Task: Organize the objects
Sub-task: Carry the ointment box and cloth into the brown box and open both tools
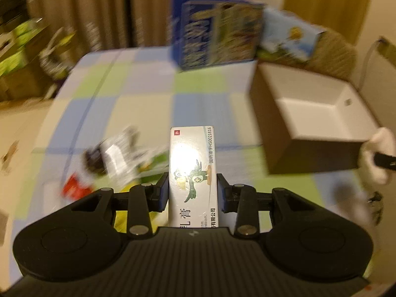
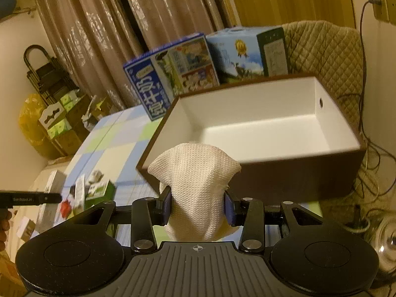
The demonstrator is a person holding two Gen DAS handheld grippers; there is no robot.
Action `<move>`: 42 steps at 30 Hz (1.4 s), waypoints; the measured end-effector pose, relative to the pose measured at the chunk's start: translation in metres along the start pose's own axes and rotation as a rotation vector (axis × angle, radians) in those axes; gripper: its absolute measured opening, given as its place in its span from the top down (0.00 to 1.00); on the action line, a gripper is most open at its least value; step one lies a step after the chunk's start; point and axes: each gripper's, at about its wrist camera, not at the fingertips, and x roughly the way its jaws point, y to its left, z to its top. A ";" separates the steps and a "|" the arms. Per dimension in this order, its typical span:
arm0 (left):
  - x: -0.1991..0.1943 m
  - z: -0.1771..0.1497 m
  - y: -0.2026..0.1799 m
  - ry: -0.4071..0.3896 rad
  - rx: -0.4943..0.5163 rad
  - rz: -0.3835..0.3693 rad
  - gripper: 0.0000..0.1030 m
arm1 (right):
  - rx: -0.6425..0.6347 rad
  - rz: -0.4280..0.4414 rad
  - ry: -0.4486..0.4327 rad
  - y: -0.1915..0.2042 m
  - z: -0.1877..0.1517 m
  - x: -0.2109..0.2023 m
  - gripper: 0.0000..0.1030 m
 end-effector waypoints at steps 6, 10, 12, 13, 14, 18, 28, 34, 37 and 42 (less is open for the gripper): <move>0.017 0.058 -0.075 -0.081 0.083 -0.120 0.68 | -0.007 -0.049 -0.019 -0.024 0.039 0.010 0.62; 0.040 0.091 -0.126 -0.092 0.111 -0.184 0.68 | -0.019 -0.085 -0.007 -0.041 0.059 0.026 0.62; 0.052 0.102 -0.150 -0.091 0.130 -0.189 0.68 | -0.022 -0.102 0.003 -0.052 0.066 0.036 0.62; 0.061 0.108 -0.163 -0.089 0.139 -0.188 0.68 | -0.022 -0.109 0.012 -0.057 0.069 0.041 0.62; 0.068 0.112 -0.172 -0.084 0.142 -0.192 0.68 | -0.020 -0.117 0.020 -0.063 0.072 0.046 0.62; 0.103 0.124 -0.203 -0.027 0.141 -0.190 0.68 | -0.023 -0.142 0.080 -0.083 0.080 0.068 0.62; 0.195 0.113 -0.237 0.213 0.046 -0.146 0.68 | 0.006 -0.216 0.296 -0.125 0.083 0.120 0.62; 0.225 0.099 -0.238 0.308 -0.014 -0.124 0.68 | -0.005 -0.225 0.351 -0.134 0.084 0.136 0.62; 0.230 0.095 -0.237 0.335 -0.037 -0.131 0.67 | -0.002 -0.220 0.364 -0.135 0.084 0.141 0.62; 0.231 0.097 -0.236 0.330 -0.052 -0.153 0.64 | 0.021 -0.207 0.370 -0.140 0.085 0.143 0.61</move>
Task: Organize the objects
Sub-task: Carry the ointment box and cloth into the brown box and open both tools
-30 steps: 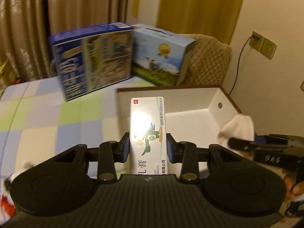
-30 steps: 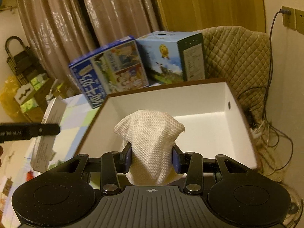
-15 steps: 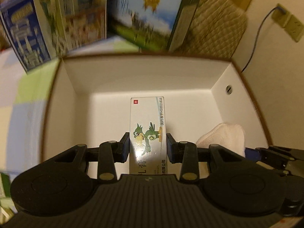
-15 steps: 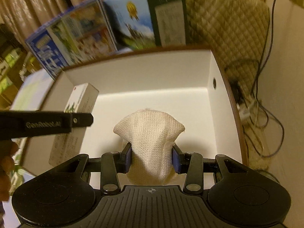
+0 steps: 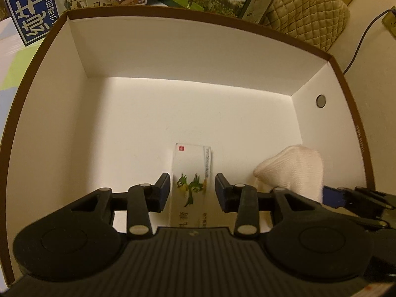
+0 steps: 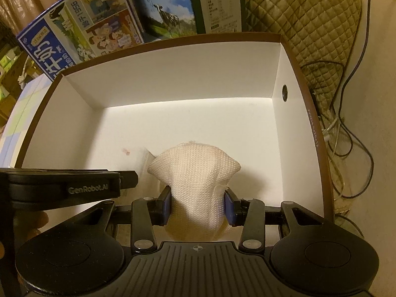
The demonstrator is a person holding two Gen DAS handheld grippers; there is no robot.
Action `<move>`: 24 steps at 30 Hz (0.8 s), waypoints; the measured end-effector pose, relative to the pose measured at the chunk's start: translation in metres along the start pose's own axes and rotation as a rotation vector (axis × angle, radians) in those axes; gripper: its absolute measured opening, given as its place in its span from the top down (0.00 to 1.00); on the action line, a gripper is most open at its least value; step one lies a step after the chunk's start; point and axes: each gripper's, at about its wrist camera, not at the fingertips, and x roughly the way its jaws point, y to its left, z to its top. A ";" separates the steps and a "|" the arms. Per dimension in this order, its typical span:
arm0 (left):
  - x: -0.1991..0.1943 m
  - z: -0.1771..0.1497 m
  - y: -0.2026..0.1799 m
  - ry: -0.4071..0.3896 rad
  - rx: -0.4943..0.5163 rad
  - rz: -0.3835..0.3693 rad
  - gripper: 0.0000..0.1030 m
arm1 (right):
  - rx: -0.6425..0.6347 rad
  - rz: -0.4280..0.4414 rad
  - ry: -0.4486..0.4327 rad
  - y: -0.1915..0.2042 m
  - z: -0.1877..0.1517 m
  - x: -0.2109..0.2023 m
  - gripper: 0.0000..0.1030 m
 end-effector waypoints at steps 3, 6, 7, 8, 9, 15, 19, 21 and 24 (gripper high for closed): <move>-0.006 0.002 0.000 -0.017 0.010 0.005 0.57 | 0.037 0.018 0.000 -0.004 0.000 -0.001 0.61; -0.014 0.003 0.000 -0.034 0.026 0.009 0.51 | 0.063 0.030 -0.005 -0.008 -0.001 -0.004 0.58; -0.017 0.002 0.000 -0.041 0.034 0.015 0.47 | 0.064 0.030 -0.010 -0.008 -0.002 -0.005 0.55; -0.020 0.002 0.000 -0.048 0.044 0.024 0.43 | 0.062 0.037 -0.019 -0.008 -0.002 -0.006 0.53; -0.023 0.001 0.000 -0.057 0.053 0.032 0.42 | 0.058 0.044 -0.030 -0.008 -0.003 -0.008 0.51; -0.049 -0.003 0.005 -0.115 0.093 0.061 0.27 | 0.022 0.068 -0.088 -0.004 -0.007 -0.028 0.36; -0.069 -0.010 0.010 -0.147 0.114 0.059 0.23 | 0.006 0.072 -0.110 0.001 -0.013 -0.043 0.35; -0.080 -0.016 0.014 -0.163 0.125 0.060 0.22 | 0.008 0.071 -0.123 0.003 -0.018 -0.051 0.35; -0.095 -0.026 0.019 -0.180 0.137 0.070 0.19 | 0.029 0.073 -0.147 0.007 -0.027 -0.064 0.35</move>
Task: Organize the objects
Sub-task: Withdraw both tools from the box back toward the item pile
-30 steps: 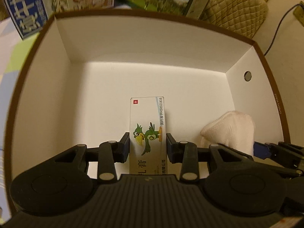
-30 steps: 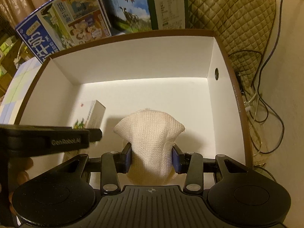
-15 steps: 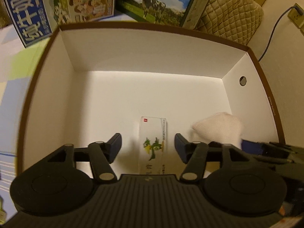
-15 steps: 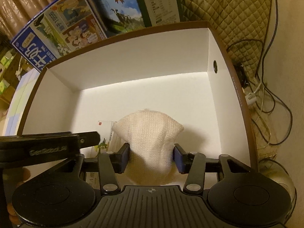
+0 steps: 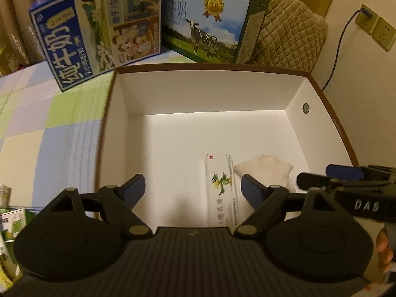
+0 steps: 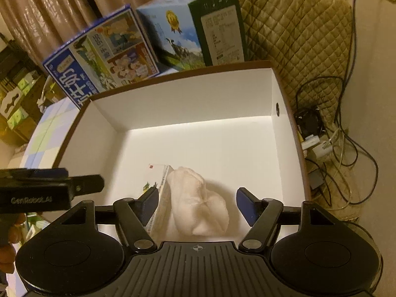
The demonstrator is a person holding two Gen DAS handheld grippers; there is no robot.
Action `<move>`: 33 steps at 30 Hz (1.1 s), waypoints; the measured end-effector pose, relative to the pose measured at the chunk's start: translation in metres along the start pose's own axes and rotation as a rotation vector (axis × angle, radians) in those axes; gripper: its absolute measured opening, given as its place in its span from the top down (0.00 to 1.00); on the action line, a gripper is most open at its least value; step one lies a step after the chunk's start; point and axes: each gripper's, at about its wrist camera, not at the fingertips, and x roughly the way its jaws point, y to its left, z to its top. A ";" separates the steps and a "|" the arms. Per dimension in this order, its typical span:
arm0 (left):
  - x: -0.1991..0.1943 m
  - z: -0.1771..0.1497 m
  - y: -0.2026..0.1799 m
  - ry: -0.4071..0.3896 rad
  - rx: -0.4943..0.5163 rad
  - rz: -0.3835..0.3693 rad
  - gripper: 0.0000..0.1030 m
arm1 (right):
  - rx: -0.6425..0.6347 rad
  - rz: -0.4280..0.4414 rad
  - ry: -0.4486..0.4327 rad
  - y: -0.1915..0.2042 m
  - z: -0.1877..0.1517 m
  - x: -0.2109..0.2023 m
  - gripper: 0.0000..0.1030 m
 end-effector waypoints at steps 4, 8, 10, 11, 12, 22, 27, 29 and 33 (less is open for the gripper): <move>-0.020 -0.012 0.007 -0.017 0.004 0.005 0.17 | 0.021 0.003 -0.027 0.009 -0.009 -0.016 0.35; -0.039 -0.024 0.014 -0.030 0.004 -0.008 0.15 | 0.035 0.000 -0.048 0.020 -0.022 -0.033 0.35; -0.046 -0.030 0.017 -0.032 0.012 -0.006 0.14 | 0.042 -0.006 -0.063 0.025 -0.029 -0.042 0.35; -0.050 -0.034 0.019 -0.035 0.015 -0.007 0.13 | 0.048 -0.010 -0.072 0.029 -0.032 -0.047 0.35; -0.054 -0.037 0.020 -0.037 0.019 -0.014 0.13 | 0.055 -0.011 -0.078 0.032 -0.036 -0.052 0.35; -0.093 -0.067 0.048 -0.049 0.070 -0.072 0.13 | 0.116 -0.039 -0.124 0.073 -0.070 -0.086 0.35; -0.106 -0.083 0.069 -0.047 0.078 -0.084 0.13 | 0.131 -0.053 -0.128 0.098 -0.087 -0.095 0.35; -0.112 -0.089 0.079 -0.045 0.078 -0.092 0.13 | 0.137 -0.055 -0.128 0.107 -0.094 -0.097 0.35; -0.121 -0.102 0.098 -0.038 0.082 -0.103 0.13 | 0.156 -0.041 -0.123 0.124 -0.106 -0.098 0.35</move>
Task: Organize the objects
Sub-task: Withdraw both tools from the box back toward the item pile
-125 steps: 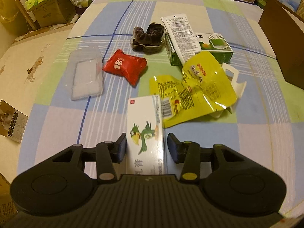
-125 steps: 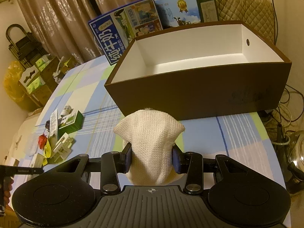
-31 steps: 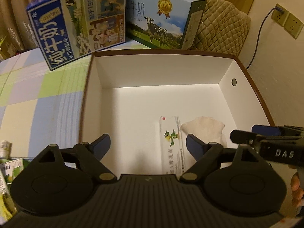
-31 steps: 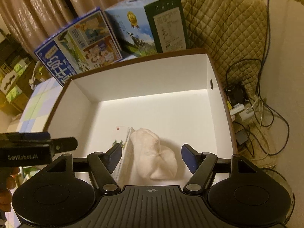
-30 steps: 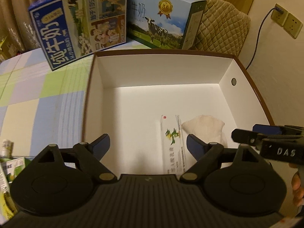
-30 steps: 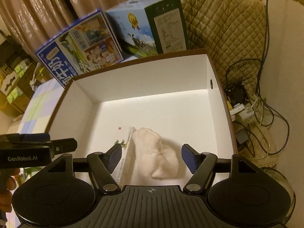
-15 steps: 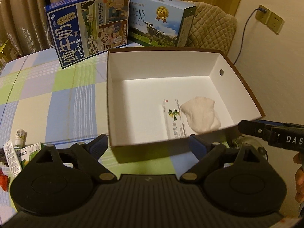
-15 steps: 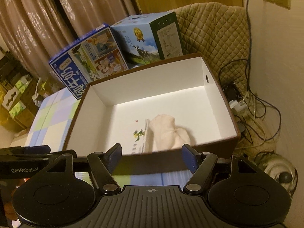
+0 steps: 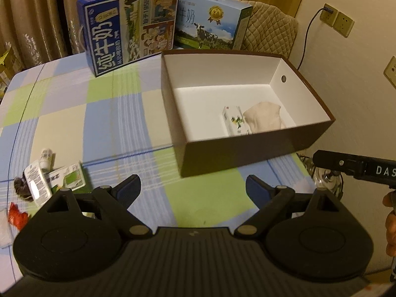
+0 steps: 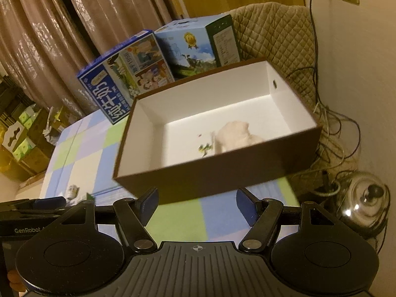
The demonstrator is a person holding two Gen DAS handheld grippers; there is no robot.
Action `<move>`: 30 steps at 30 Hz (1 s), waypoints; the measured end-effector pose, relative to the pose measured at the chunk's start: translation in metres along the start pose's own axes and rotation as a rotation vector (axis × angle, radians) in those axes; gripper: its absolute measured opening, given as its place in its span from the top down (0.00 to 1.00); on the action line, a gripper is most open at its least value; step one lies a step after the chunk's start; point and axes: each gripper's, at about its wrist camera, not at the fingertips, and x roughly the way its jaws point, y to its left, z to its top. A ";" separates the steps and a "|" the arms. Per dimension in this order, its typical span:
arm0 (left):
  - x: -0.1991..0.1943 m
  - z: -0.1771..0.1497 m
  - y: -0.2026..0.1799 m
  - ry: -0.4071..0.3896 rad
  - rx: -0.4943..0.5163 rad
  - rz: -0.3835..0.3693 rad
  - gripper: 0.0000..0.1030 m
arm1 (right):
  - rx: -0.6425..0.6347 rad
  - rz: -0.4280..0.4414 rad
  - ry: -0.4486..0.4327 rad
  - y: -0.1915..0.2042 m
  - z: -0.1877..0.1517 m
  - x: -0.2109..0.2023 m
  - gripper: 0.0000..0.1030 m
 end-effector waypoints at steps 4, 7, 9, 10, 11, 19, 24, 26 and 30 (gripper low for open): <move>-0.011 -0.013 0.018 0.009 -0.003 -0.005 0.13 | 0.002 0.006 0.014 0.017 -0.016 0.001 0.35; -0.020 -0.021 0.033 0.010 -0.012 -0.003 0.13 | 0.000 0.019 0.030 0.028 -0.026 0.003 0.35; -0.025 -0.026 0.042 0.010 -0.018 -0.001 0.13 | -0.010 0.023 0.039 0.037 -0.032 0.005 0.35; -0.027 -0.028 0.046 0.008 -0.021 0.002 0.13 | -0.015 0.024 0.043 0.041 -0.036 0.005 0.35; -0.030 -0.031 0.051 0.007 -0.023 0.004 0.13 | -0.020 0.027 0.049 0.045 -0.039 0.007 0.35; -0.043 -0.056 0.093 0.023 -0.076 0.048 0.13 | -0.065 0.062 0.116 0.078 -0.061 0.031 0.35; -0.051 -0.074 0.121 0.036 -0.119 0.095 0.13 | -0.109 0.091 0.161 0.101 -0.073 0.049 0.35; -0.055 -0.082 0.134 0.043 -0.139 0.114 0.13 | -0.124 0.103 0.179 0.111 -0.077 0.056 0.35; -0.063 -0.099 0.160 0.059 -0.185 0.148 0.13 | -0.156 0.129 0.205 0.130 -0.084 0.067 0.35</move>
